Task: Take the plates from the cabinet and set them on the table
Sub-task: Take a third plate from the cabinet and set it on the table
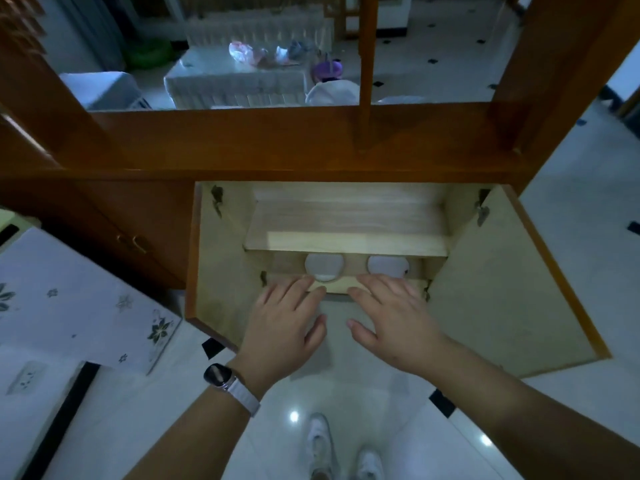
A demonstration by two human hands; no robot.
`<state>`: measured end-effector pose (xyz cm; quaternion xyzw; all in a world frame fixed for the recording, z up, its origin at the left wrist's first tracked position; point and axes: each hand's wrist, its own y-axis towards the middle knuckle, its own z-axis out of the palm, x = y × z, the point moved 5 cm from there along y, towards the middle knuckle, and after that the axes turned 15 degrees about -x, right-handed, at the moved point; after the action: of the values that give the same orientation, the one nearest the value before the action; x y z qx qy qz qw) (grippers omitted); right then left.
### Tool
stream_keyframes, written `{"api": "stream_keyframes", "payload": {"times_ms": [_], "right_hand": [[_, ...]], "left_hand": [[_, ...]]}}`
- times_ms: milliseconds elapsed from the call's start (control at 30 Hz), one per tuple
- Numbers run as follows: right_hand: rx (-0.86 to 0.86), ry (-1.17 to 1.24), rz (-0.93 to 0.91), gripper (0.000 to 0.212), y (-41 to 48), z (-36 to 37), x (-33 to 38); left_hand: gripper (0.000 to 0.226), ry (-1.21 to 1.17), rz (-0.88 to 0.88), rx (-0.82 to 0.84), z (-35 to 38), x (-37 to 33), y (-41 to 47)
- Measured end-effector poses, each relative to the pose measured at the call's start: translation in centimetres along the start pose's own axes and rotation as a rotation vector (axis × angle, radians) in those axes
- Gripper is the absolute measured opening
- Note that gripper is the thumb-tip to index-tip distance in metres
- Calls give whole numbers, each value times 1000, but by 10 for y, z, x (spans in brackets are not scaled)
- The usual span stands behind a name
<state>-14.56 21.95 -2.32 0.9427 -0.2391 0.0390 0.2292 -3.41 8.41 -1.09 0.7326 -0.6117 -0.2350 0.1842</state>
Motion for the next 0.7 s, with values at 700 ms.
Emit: {"api": "stream_keyframes", "payload": {"times_ms": [700], "right_hand": [[107,-50,205,48,71,116,-58]], "left_hand": [[44,-86,-115,244,166,100,41]]}}
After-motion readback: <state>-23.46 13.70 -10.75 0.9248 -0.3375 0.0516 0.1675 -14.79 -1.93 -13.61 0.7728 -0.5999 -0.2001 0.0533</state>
